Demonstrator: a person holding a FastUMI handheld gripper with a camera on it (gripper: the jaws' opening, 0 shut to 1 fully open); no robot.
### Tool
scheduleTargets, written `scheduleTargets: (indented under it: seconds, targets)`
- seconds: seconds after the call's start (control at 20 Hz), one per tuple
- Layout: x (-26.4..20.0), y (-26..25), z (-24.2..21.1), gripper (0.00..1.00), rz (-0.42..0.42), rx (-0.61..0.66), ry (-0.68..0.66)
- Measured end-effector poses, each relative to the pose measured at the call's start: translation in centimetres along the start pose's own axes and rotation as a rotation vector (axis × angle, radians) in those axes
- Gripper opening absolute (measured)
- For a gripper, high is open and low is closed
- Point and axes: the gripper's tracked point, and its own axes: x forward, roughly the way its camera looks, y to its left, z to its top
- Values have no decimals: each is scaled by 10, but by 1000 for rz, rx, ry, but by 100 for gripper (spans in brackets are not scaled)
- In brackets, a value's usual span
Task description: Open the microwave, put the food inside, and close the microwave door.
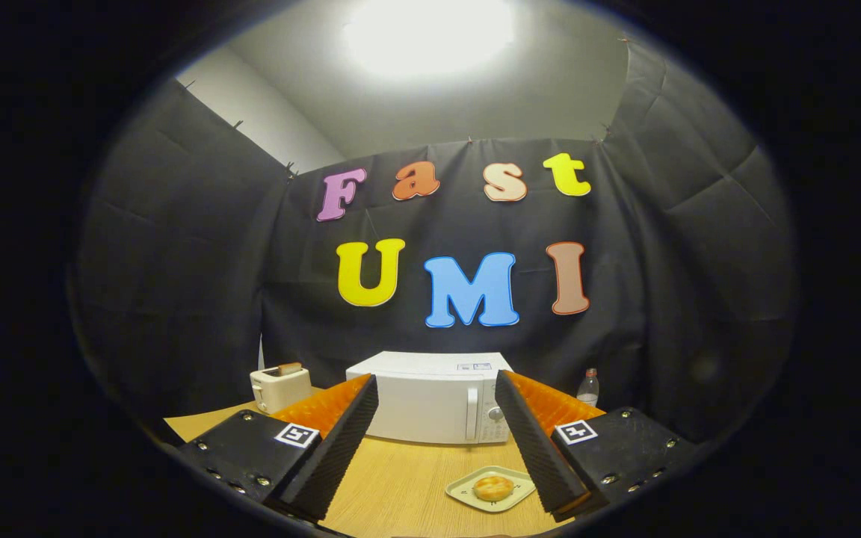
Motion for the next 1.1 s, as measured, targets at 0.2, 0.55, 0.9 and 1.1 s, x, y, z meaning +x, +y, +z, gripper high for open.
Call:
scheduleTargets:
  seconds: [0.2, 0.55, 0.9, 1.1]
  targets:
    - [0, 2, -1, 99, 6, -6, 3]
    - [1, 4, -4, 99, 5, -15, 10]
    - [1, 9, -7, 99, 11, -26, 16]
    - [7, 9, -12, 99, 6, -29, 26]
